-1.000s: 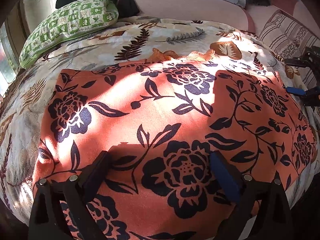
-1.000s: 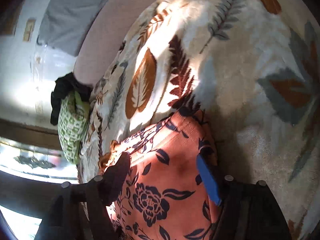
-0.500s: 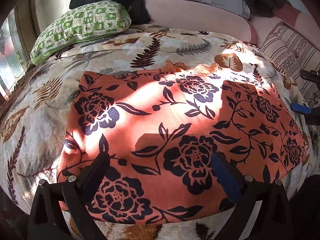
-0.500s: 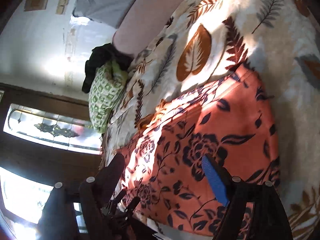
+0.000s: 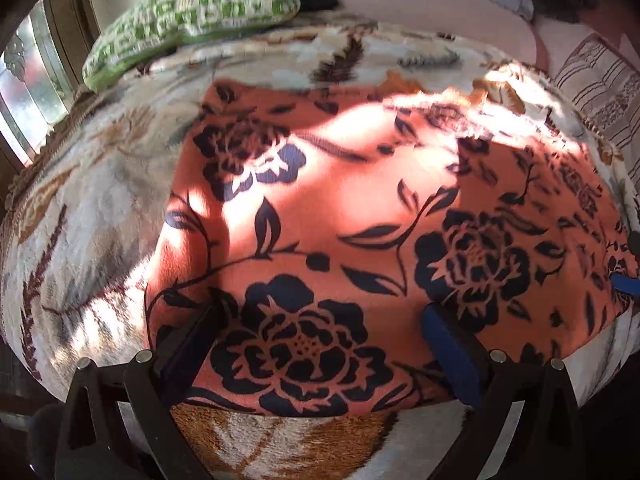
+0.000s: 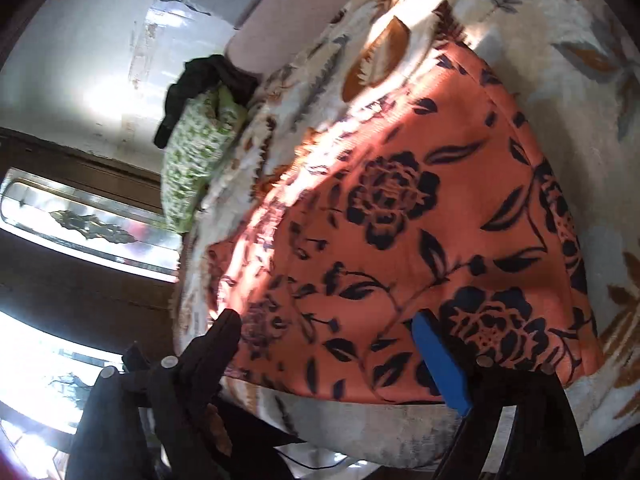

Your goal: Fold small clothes

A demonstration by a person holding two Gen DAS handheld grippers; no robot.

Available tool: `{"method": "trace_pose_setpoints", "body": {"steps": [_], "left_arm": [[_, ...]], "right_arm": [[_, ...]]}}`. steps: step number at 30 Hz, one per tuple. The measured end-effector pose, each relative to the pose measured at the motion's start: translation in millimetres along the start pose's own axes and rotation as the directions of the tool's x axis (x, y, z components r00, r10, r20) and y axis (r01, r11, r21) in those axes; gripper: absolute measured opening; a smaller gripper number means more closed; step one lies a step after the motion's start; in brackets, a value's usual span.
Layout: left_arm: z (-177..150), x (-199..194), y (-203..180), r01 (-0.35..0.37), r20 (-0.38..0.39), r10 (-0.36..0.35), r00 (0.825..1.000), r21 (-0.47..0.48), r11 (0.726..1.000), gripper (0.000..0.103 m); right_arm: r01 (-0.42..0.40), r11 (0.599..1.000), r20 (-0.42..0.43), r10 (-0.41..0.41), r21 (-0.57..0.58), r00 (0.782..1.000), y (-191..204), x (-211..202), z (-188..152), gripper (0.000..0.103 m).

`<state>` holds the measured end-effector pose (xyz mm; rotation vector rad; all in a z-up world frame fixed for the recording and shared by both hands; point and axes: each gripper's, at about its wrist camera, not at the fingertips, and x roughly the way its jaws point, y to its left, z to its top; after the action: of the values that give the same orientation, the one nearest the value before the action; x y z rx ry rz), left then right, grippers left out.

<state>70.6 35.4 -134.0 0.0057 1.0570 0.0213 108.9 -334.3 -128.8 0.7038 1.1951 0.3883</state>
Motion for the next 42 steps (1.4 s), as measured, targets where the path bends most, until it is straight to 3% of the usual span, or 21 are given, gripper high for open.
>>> {"method": "trace_pose_setpoints", "body": {"steps": [1,3,7,8,11,12,14,16,22,23,25,27,32,34,35,36,38,42], "left_arm": [[-1.9,-7.2,0.0,-0.004,0.04,0.004,0.999,0.013,1.0,0.101],[-1.8,-20.0,-0.8,-0.027,0.046,0.026,0.999,0.025,0.999,0.101],[-0.2,-45.8,5.3,-0.011,0.155,0.01,0.988,0.008,1.0,0.101],[-0.2,-41.6,7.5,-0.022,0.147,0.022,0.989,0.004,1.0,0.101],[-5.9,-3.1,19.4,-0.07,0.006,0.07,0.998,-0.006,0.998,0.103],[-8.4,-8.3,21.2,-0.068,0.048,0.068,0.997,-0.011,0.998,0.103],[-7.4,-16.1,19.6,-0.068,0.033,0.068,0.997,0.004,0.998,0.103],[-6.5,-25.1,19.8,-0.07,0.056,0.069,0.996,0.009,0.998,0.103],[-1.6,-20.8,29.7,-0.069,0.033,0.07,0.997,-0.035,0.997,0.103],[-2.8,-18.9,31.2,-0.07,0.023,0.071,0.997,-0.041,0.997,0.103],[-3.4,-18.5,35.8,-0.061,0.015,0.062,0.998,-0.061,0.996,0.103],[-3.7,-19.4,40.0,-0.058,0.014,0.059,0.998,-0.074,0.996,0.103],[-2.7,-13.8,43.9,-0.043,0.0,0.043,0.999,-0.094,0.995,0.103],[-2.0,-13.4,43.7,-0.04,-0.005,0.039,0.999,-0.093,0.995,0.103],[-1.8,-14.1,43.8,-0.039,-0.007,0.038,0.999,-0.093,0.995,0.103],[-2.1,-16.0,44.1,-0.04,-0.007,0.039,0.999,-0.091,0.995,0.103],[-2.7,-20.7,46.4,-0.045,0.009,0.046,0.999,-0.09,0.995,0.103],[1.0,-31.9,48.2,-0.026,0.049,0.033,0.998,-0.132,0.991,0.103]], "right_arm": [[0.074,0.996,-0.056,-0.071,0.048,0.996,-12.8,12.5,-3.7,0.09],[0.039,0.999,0.0,-0.039,0.033,0.999,-4.8,1.6,-3.5,0.09],[-0.041,0.997,0.03,0.043,-0.058,0.999,39.2,-12.4,7.5,0.09],[-0.073,0.994,0.022,0.075,-0.085,0.997,49.7,-10.1,9.4,0.09],[-0.118,0.989,-0.026,0.116,-0.093,0.993,60.2,15.7,12.2,0.09],[-0.093,0.993,-0.053,0.089,-0.077,0.995,54.9,31.3,14.0,0.09],[-0.008,1.0,-0.099,0.009,0.011,0.995,34.1,57.6,16.0,0.09],[-0.049,0.996,-0.029,0.051,0.075,0.998,36.4,45.7,15.8,0.09],[-0.13,0.99,-0.035,0.129,-0.053,0.991,85.5,55.2,34.1,0.091],[-0.12,0.992,-0.031,0.119,-0.049,0.992,82.4,66.1,38.3,0.091],[-0.021,0.998,-0.06,0.024,0.053,0.998,57.6,95.3,41.5,0.09],[-0.044,0.995,-0.003,0.044,0.088,0.999,58.2,89.1,41.1,0.091],[-0.071,0.997,0.006,0.071,-0.022,0.997,97.2,86.2,65.5,0.091],[-0.048,0.999,-0.009,0.048,-0.014,0.999,88.7,105.3,83.3,0.093],[0.009,1.0,-0.037,-0.009,-0.003,0.999,77.3,121.0,91.8,0.093],[-0.015,0.998,-0.051,0.018,0.055,0.999,63.2,130.1,96.0,0.093],[-0.082,0.988,0.012,0.081,0.129,0.997,61.4,113.3,94.5,0.093],[-0.133,0.991,0.066,0.131,0.033,0.989,78.8,59.9,54.8,0.093]]}}
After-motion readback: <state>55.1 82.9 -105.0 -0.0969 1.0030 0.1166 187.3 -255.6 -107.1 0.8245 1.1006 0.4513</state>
